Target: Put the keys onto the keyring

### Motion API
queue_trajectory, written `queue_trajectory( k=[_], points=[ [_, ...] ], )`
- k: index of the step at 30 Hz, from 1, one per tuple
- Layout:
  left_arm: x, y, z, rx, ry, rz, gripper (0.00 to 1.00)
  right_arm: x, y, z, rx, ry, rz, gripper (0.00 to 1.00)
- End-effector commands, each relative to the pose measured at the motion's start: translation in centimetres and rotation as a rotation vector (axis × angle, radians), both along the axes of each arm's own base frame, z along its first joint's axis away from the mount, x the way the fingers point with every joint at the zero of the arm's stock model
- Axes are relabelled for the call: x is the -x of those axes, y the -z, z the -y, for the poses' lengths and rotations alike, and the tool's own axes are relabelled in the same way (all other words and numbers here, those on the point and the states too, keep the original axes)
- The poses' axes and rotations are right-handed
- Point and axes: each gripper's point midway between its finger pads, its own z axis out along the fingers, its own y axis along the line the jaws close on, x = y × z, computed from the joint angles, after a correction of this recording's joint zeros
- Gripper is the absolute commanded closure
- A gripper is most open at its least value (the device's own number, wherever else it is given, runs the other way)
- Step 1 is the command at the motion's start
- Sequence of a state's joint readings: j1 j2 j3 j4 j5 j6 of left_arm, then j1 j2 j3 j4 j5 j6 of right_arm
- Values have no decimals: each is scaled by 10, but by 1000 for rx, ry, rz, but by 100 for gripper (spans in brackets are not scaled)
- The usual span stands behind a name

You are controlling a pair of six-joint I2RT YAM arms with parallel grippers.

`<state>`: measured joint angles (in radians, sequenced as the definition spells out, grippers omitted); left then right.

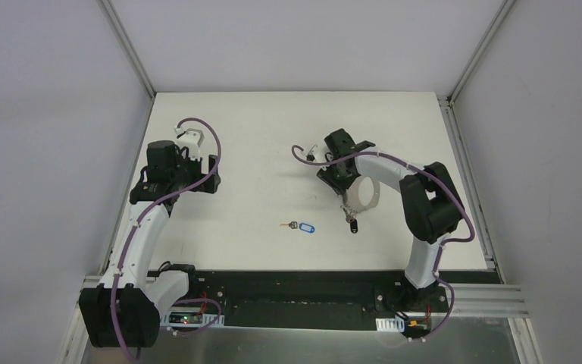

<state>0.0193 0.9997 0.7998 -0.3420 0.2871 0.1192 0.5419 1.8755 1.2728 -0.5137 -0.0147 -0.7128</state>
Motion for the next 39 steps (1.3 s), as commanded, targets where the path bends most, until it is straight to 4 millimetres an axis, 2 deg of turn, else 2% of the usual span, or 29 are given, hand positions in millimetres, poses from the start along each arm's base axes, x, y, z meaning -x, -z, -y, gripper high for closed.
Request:
queue_trajectory(
  k=[1,10,25,30,34,39],
  points=[
    [-4,-16,6,7,36,49,5,3,-1,5,53,-35,9,59],
    [-3,-18,7,10,42,55,5,-4,1,12,99,-36,46,75],
    [-3,-18,9,16,52,52,5,-12,-16,2,60,-72,84,99],
    [-2,-17,12,14,78,43,4,-9,-40,-16,-40,-107,74,100],
    [2,-25,22,13,160,25,3,2,-77,-42,-205,-152,59,100],
    [9,-48,57,-17,321,61,2,22,-122,-76,-433,-214,24,100]
  ],
)
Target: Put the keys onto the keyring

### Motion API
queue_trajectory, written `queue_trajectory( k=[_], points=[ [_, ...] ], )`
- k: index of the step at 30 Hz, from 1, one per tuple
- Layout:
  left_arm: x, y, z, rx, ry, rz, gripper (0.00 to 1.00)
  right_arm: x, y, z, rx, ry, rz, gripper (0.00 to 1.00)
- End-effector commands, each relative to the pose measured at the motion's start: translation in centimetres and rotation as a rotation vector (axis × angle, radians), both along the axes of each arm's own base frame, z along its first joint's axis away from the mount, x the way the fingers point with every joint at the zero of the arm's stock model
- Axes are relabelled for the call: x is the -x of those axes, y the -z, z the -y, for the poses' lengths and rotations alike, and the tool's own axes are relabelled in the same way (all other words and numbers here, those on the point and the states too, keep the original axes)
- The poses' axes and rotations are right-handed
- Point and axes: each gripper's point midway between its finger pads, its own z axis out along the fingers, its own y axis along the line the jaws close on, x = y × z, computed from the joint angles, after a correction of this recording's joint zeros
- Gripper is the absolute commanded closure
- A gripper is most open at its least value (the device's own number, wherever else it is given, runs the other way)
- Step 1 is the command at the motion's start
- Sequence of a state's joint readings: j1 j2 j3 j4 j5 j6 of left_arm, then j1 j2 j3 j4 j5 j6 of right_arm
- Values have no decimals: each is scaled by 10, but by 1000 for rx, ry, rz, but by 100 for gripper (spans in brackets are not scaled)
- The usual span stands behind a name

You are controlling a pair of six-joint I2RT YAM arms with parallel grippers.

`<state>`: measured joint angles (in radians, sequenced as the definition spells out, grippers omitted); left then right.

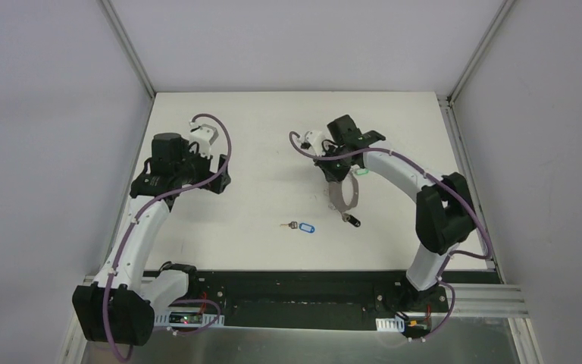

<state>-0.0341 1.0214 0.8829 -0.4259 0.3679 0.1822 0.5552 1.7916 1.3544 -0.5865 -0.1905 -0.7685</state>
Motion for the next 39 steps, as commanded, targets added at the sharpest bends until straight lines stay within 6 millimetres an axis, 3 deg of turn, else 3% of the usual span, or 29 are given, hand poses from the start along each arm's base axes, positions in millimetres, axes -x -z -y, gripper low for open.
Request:
queue_trajectory(
  k=[1,4,9,13,19,24,32,39],
  points=[
    [5,-37,39,-22,205,82,2,20,-81,-45,-300,-98,0,100],
    [11,-57,71,10,337,111,6,28,-111,-61,-411,-126,-17,100],
    [16,-106,119,147,474,121,24,38,-164,-83,-576,-170,-37,100],
    [24,-137,151,249,559,123,27,49,-199,-97,-694,-209,-82,100],
    [25,-152,179,378,620,136,34,69,-237,-109,-825,-252,-189,100],
    [23,-150,189,402,630,135,43,83,-251,-110,-870,-293,-234,100],
    [36,-138,202,435,707,107,60,94,-249,-110,-901,-318,-291,100],
    [40,-126,203,436,738,109,64,99,-247,-111,-916,-342,-325,100]
  ],
)
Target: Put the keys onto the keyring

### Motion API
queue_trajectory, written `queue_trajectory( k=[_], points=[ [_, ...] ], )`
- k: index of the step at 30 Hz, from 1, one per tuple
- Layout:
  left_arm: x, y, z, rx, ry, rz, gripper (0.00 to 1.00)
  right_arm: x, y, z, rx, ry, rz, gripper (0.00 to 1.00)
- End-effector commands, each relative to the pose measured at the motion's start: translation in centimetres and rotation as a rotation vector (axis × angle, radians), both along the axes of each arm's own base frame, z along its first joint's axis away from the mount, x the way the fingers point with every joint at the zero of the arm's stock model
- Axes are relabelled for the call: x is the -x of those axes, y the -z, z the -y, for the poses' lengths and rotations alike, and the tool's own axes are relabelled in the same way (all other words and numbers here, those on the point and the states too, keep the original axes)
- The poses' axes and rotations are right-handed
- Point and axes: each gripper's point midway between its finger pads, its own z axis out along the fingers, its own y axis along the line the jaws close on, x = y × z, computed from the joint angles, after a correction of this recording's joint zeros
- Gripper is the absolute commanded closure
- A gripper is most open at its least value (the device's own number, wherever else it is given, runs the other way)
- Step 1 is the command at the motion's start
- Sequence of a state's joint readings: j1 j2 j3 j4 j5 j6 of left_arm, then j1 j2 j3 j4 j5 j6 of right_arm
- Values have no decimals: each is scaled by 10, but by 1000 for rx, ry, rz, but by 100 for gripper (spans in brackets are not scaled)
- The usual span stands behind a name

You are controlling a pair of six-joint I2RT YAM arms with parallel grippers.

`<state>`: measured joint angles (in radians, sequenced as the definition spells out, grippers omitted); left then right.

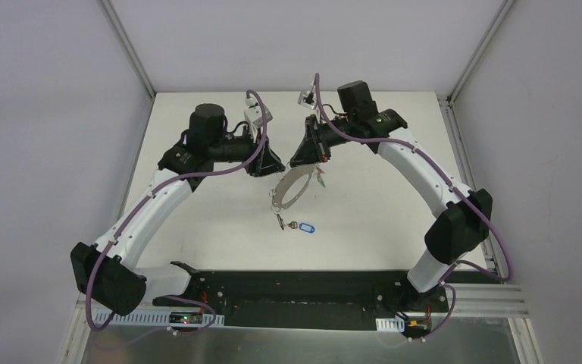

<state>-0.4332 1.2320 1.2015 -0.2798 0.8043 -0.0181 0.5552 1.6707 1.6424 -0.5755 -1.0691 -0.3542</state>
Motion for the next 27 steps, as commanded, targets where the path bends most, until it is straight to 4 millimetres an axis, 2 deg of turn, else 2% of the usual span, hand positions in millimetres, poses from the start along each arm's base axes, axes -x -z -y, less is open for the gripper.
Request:
queue_trajectory(
  k=[1,16,27],
  points=[
    [8,-10,7,46,58,49,64,18,-34,2,-101,-67,52,100],
    [17,-10,18,125,129,3,61,18,-26,2,-98,-72,43,100],
    [15,-7,23,140,134,-12,69,20,-29,2,-113,-83,30,100]
  ],
)
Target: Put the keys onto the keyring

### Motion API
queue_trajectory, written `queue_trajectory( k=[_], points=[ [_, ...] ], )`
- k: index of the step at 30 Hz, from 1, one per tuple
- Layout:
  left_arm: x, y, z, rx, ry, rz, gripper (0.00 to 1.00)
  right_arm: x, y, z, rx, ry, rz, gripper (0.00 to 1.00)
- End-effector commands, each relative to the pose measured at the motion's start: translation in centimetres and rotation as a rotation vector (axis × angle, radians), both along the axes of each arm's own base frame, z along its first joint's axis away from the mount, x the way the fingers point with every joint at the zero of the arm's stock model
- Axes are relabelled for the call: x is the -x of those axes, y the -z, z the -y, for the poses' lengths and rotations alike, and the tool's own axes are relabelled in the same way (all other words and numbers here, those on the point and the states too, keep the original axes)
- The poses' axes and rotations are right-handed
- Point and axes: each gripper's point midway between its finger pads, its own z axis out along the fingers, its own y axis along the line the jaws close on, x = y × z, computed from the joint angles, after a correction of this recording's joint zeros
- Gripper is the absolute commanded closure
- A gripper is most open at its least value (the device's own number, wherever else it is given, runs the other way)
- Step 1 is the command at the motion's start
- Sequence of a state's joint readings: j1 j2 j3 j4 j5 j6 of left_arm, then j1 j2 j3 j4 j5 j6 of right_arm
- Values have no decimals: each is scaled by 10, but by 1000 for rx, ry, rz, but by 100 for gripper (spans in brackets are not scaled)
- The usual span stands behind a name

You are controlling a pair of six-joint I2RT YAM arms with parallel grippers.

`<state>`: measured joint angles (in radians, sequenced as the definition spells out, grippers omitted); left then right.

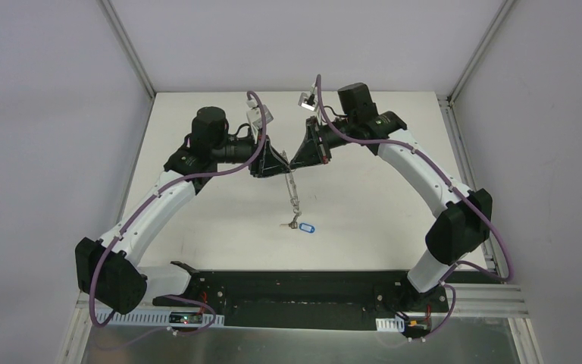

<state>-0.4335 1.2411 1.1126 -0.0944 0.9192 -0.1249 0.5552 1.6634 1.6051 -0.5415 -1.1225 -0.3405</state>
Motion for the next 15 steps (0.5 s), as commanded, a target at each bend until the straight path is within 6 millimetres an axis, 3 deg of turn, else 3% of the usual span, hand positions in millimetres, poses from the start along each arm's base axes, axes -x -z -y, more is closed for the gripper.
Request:
queue_trajectory(
  k=[1,8,15],
  points=[
    [7,-9,8,39,54,27,70,12,-30,2,-87,-46,56,100],
    [8,-10,10,53,60,25,79,12,-28,2,-92,-47,40,100],
    [8,-10,8,38,58,42,98,7,-24,5,-82,-25,48,100]
  ],
)
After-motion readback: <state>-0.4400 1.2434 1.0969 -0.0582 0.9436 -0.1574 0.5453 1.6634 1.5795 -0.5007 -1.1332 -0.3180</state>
